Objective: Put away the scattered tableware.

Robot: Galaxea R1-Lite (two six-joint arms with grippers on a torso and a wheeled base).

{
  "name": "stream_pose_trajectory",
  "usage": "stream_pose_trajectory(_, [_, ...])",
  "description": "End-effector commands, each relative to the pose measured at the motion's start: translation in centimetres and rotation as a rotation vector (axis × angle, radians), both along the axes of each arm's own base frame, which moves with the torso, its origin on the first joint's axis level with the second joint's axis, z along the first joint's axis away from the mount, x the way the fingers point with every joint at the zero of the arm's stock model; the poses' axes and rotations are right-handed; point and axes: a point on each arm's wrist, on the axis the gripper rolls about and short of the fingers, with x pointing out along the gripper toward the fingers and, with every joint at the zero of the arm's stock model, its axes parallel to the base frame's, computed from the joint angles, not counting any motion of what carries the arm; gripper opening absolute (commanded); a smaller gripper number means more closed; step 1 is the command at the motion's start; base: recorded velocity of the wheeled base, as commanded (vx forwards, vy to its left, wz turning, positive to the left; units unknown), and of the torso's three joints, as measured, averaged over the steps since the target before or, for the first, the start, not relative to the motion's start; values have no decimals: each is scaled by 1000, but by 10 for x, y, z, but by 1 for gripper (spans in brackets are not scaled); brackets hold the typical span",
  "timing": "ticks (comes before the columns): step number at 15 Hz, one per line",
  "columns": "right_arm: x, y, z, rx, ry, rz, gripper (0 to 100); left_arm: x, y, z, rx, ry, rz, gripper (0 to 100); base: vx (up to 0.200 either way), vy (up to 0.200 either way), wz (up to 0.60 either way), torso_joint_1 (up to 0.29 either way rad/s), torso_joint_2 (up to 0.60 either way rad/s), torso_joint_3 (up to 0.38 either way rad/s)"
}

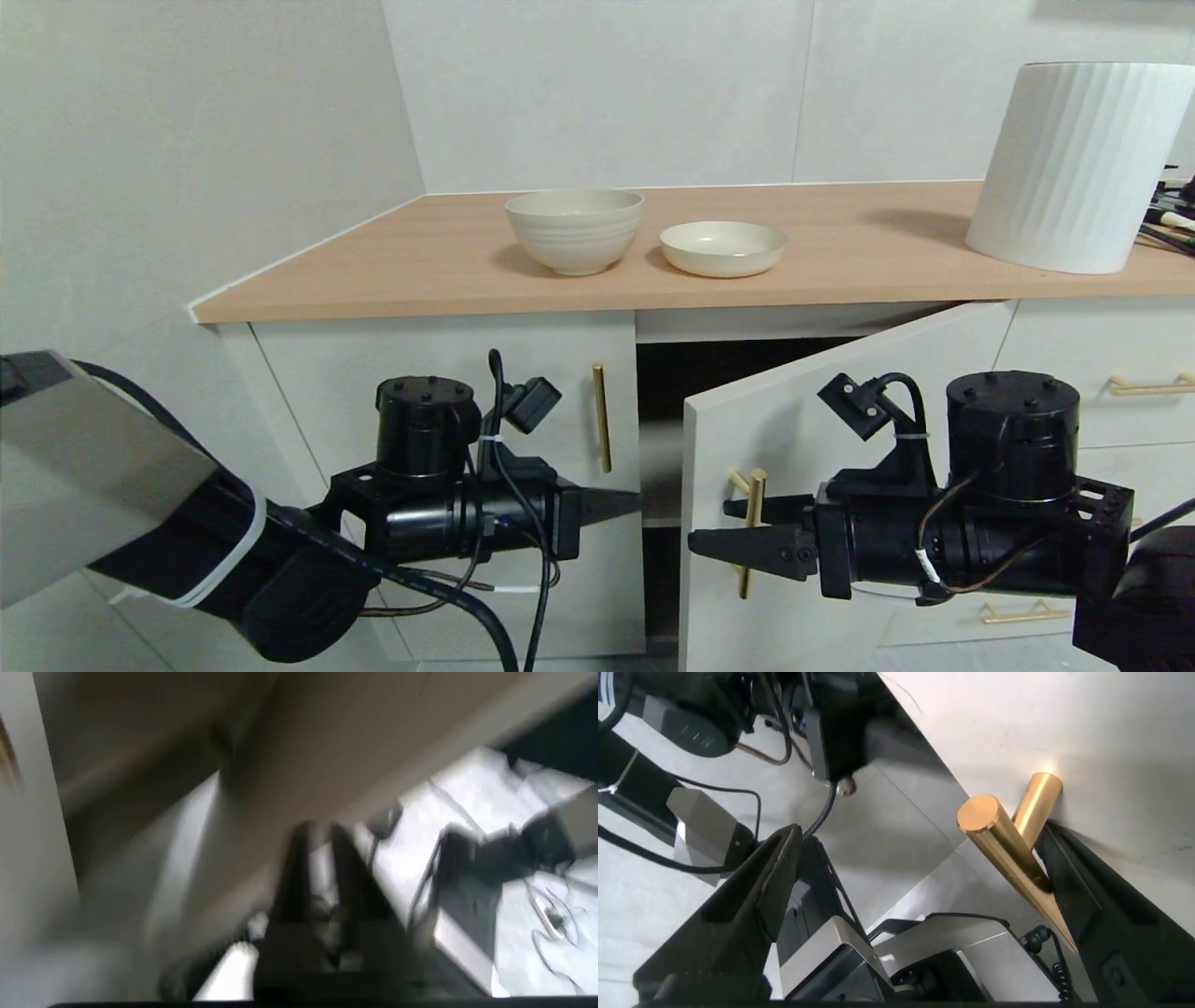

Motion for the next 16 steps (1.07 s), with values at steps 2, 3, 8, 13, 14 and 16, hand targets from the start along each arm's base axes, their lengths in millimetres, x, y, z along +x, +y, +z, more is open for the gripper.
stream_pose_trajectory(2, [-1,0,-2,-6,3,1,100,9,-14,-18,-4,-2,-14,0,0,0,0,0,0,0])
stream_pose_trajectory(3, [-2,-1,-1,-8,-7,3,100,12,-19,-31,5,-4,-3,0,0,0,0,0,0,0])
stream_pose_trajectory(8, [-4,-3,2,-4,-24,-1,100,19,-54,-55,-36,-121,23,0,0,0,0,0,0,0])
stream_pose_trajectory(13, [-7,-19,3,-50,-125,-43,100,13,-63,-40,-75,-174,1,0,0,0,0,0,0,0])
stream_pose_trajectory(14, [-8,-24,5,-50,-132,-63,100,13,-63,-34,-83,-186,5,0,0,0,0,0,0,0])
stream_pose_trajectory(16, [-4,-35,6,-72,-179,-93,100,12,-68,-35,-84,-182,-6,0,0,0,0,0,0,0])
